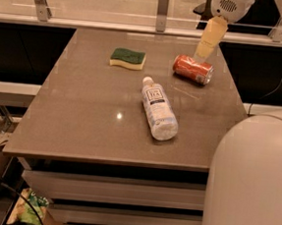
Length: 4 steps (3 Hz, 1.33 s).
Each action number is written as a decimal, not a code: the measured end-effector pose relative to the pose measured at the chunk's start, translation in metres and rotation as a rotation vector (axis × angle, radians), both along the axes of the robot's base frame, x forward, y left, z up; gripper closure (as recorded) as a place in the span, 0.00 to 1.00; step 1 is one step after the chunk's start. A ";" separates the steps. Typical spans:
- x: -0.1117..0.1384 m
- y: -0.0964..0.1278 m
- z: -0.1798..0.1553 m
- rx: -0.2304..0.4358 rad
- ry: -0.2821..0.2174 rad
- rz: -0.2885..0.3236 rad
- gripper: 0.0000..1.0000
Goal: Place coke can upright
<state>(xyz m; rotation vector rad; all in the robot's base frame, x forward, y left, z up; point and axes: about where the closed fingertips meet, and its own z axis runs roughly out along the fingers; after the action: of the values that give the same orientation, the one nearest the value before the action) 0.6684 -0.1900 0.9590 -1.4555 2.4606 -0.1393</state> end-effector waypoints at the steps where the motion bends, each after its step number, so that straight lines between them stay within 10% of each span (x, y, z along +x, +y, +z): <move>1: 0.013 0.005 -0.013 0.004 0.012 0.002 0.00; 4: 0.027 0.015 -0.060 0.024 0.093 -0.003 0.00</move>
Offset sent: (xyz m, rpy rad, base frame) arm 0.0068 0.0034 -0.0407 0.0067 0.1526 0.0056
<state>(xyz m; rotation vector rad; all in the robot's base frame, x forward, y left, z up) 0.6952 -0.1746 0.8990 -1.4798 2.5281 -0.0432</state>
